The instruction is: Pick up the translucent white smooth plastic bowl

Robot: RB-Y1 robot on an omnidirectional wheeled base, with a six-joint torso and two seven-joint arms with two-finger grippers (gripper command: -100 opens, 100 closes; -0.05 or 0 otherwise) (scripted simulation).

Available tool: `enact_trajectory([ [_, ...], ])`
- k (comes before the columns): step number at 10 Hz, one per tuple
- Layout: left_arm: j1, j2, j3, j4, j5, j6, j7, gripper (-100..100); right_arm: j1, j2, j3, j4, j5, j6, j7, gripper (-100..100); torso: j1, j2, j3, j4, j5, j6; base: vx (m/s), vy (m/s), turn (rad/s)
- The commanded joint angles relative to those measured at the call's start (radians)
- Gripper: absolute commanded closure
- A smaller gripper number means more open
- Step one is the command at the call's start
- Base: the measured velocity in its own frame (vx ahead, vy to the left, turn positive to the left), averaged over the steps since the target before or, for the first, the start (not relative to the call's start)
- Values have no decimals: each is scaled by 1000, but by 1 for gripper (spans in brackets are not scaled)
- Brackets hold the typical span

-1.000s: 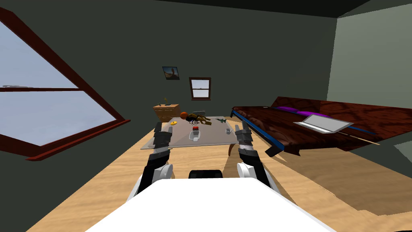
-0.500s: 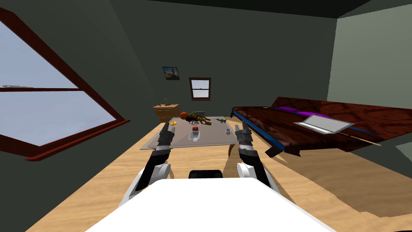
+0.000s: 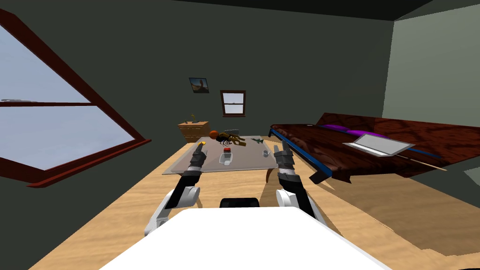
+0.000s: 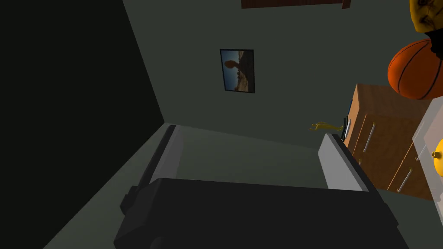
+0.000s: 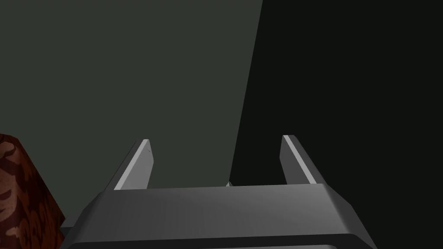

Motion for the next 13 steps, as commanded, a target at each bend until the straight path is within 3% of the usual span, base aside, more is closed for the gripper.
enact_trajectory([
  [1, -6, 11, 3, 12, 5, 33, 4, -100, 0, 0, 0, 0, 0, 0, 0, 0, 0, 0, 0, 0, 0, 0, 19, -20, -1],
  [8, -97, 43, 6, 116, 25, 225, 7, -100, 0, 0, 0, 0, 0, 0, 0, 0, 0, 0, 0, 0, 0, 0, 18, -18, 5],
  [11, -114, 47, 6, 137, 28, 283, 7, -100, 0, 0, 0, 0, 0, 0, 0, 0, 0, 0, 0, 0, 0, 0, 17, -16, 4],
  [13, -145, 53, 7, 177, 33, 354, 6, -100, 0, 0, 0, 0, 0, 0, 0, 0, 0, 1, 0, 0, 0, 0, 24, -19, 5],
])
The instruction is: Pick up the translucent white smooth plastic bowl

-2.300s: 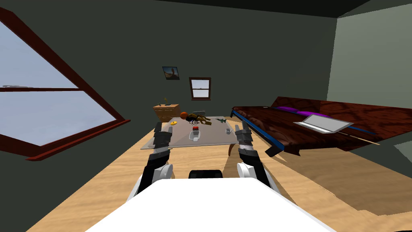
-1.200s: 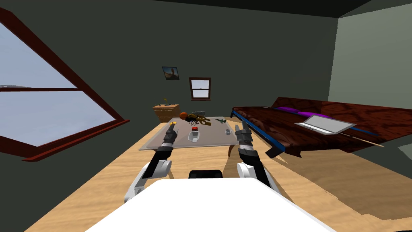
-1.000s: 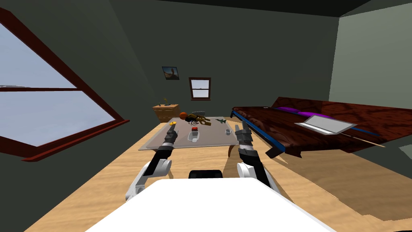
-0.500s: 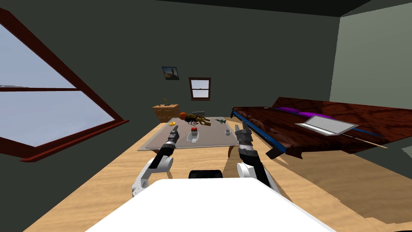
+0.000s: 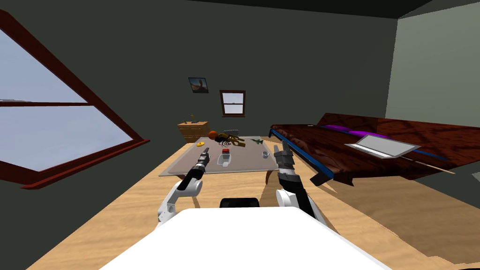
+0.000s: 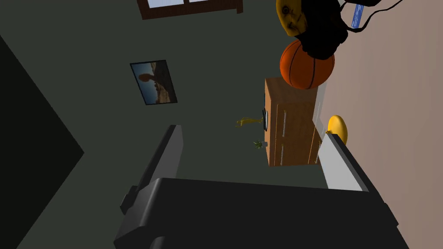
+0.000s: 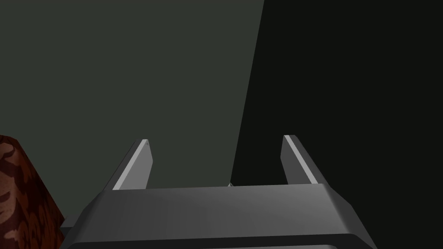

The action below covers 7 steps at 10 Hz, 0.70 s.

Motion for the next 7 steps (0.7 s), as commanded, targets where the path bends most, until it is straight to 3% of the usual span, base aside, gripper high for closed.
enact_trajectory([
  [1, -7, -4, -2, 12, -1, 29, -3, -100, 0, 0, 0, 0, 0, 0, 0, 0, 0, 0, 0, 0, 0, 0, 20, -20, 3],
  [7, -74, -6, 4, 105, 1, 209, -11, -100, 0, 0, 0, 0, 0, 0, 0, 0, 0, 0, 0, 0, 0, 0, 30, -17, 4],
])
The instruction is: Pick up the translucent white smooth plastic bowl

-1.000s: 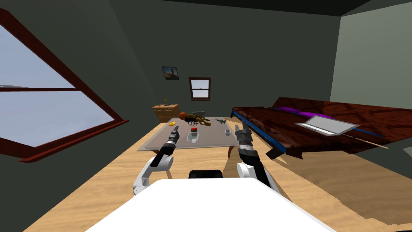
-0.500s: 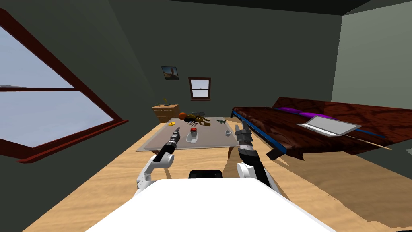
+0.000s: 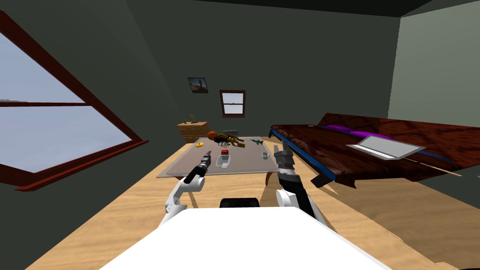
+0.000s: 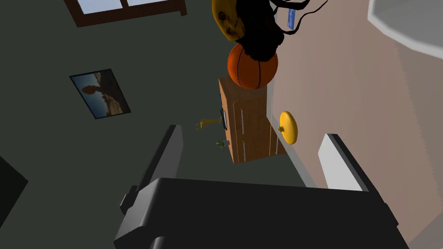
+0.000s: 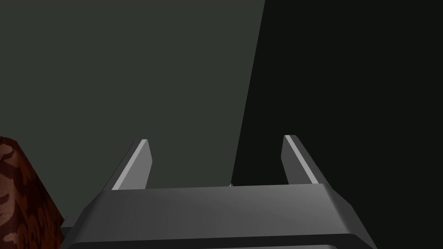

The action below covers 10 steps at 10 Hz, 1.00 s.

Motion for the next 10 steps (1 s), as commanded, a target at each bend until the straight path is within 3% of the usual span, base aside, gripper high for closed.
enact_trajectory([
  [1, -13, -3, 2, 31, 0, 50, -4, -100, 0, 0, 0, 0, 0, 0, 0, 0, 0, 0, 0, 0, 0, 0, 49, -14, 3],
  [10, -74, -31, 17, 133, -15, 273, -29, -100, 0, 0, 0, 0, 0, 0, 0, 0, 1, 0, 0, 0, 0, 0, 40, -8, 3],
])
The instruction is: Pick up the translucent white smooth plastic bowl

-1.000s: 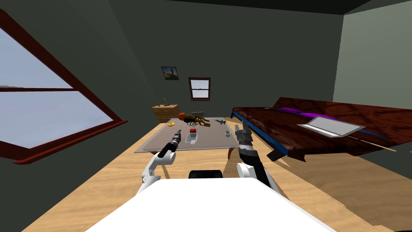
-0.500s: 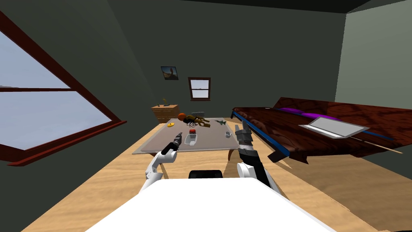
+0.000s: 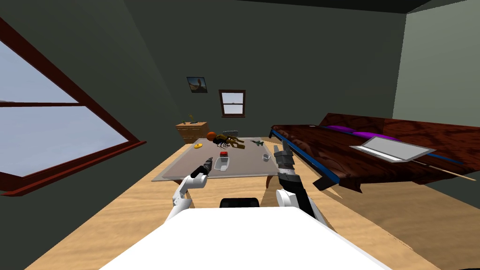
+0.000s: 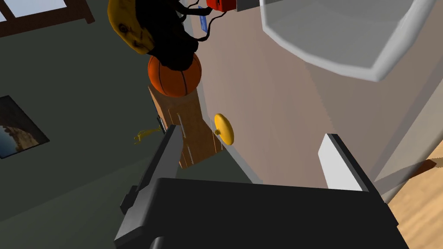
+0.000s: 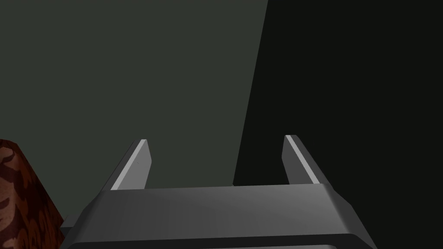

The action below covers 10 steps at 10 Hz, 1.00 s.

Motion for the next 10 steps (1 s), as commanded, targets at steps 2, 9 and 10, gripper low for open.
enact_trajectory([
  [2, -19, -12, 7, 33, -9, 80, -12, -100, 0, 0, 0, 0, 0, 0, 0, 0, 0, 0, 0, 0, 0, 0, 45, -1, 2],
  [9, -59, -43, 24, 110, -28, 263, -38, -100, 0, 0, 0, 0, 0, 0, 0, 0, 0, -1, -1, 0, 0, 0, 52, 1, -2],
  [10, -65, -54, 27, 124, -31, 291, -43, -100, 0, 0, 0, 0, 0, 0, 0, 0, 0, -1, -1, 0, 0, 0, 54, 6, -6],
])
